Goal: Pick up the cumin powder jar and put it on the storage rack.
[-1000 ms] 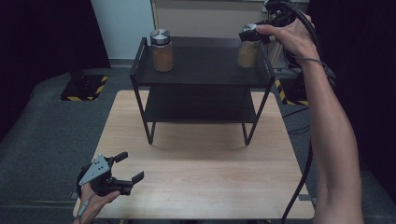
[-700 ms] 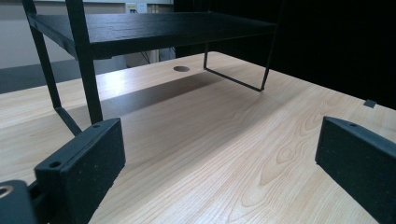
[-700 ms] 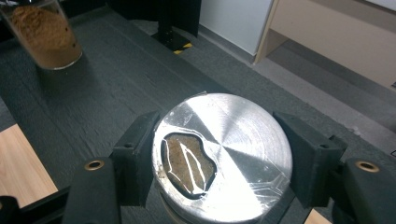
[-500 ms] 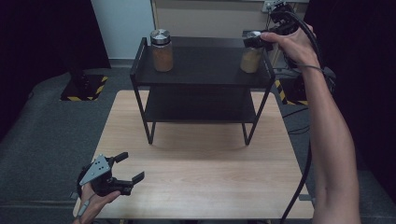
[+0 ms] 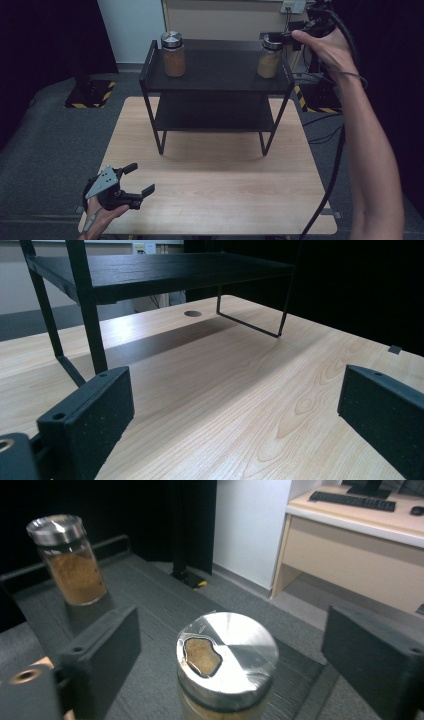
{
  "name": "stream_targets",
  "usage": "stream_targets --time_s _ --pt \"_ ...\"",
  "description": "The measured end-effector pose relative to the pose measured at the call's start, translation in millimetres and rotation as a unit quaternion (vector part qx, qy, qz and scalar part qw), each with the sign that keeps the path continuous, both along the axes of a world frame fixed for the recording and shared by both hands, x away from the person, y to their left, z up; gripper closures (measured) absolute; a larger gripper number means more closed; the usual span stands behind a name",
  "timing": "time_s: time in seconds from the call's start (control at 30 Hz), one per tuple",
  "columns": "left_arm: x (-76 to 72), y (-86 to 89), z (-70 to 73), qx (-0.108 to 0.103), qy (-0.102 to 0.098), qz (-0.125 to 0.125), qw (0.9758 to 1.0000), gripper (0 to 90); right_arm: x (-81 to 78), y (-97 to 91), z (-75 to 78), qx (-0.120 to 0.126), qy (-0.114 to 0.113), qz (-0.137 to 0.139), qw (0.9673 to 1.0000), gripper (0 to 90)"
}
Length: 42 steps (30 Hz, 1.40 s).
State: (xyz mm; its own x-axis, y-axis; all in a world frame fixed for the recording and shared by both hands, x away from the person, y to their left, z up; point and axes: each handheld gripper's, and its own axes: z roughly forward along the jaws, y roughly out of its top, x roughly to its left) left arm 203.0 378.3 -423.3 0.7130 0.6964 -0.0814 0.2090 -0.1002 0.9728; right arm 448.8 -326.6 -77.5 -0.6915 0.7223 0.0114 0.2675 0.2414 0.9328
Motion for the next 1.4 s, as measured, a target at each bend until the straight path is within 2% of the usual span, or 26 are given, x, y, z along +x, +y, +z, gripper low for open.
stream_targets --time_s 0.17,0.27,0.37,0.43,0.53,0.7,0.97,1.23,1.4 --pt "-0.1 -0.7 0.4 0.000 -0.001 -0.001 1.0000 0.5 -16.4 -16.4 9.7 0.018 -0.013 -0.004 0.9997 5.7" --pt "-0.4 -1.3 0.7 0.002 -0.002 -0.002 1.0000 0.5 -25.0 -21.2 15.6 0.020 -0.018 -0.007 0.9996 5.4" --pt "-0.9 -1.1 0.7 0.001 -0.003 -0.002 1.0000 0.5 -33.2 -22.2 18.3 0.014 -0.024 -0.010 0.9996 5.7" --pt "-0.9 -1.4 0.8 0.002 -0.004 -0.003 1.0000 0.5 -35.8 -24.2 16.5 0.017 -0.022 -0.006 0.9996 5.7" --pt "-1.1 -1.9 1.5 0.004 -0.004 -0.004 1.0000 0.5 -40.9 -23.0 13.6 0.007 -0.028 0.001 0.9996 6.1" --pt "-1.0 -1.9 1.1 0.003 -0.005 -0.004 1.0000 0.5 -52.2 -21.6 5.9 -0.008 -0.044 0.015 0.9989 6.9" --pt "-1.2 -3.8 1.5 0.006 -0.005 -0.006 1.0000 0.6 -76.5 -23.4 -13.7 -0.015 -0.064 0.045 0.9968 6.9" --pt "-1.3 -4.0 1.5 0.006 -0.005 -0.005 1.0000 0.7 -105.3 -21.9 -38.3 -0.004 -0.084 0.056 0.9948 6.8" --pt "-1.5 -3.9 1.5 0.007 -0.005 -0.005 1.0000 0.7 -114.7 -22.3 -53.6 -0.001 -0.086 0.078 0.9933 6.3"
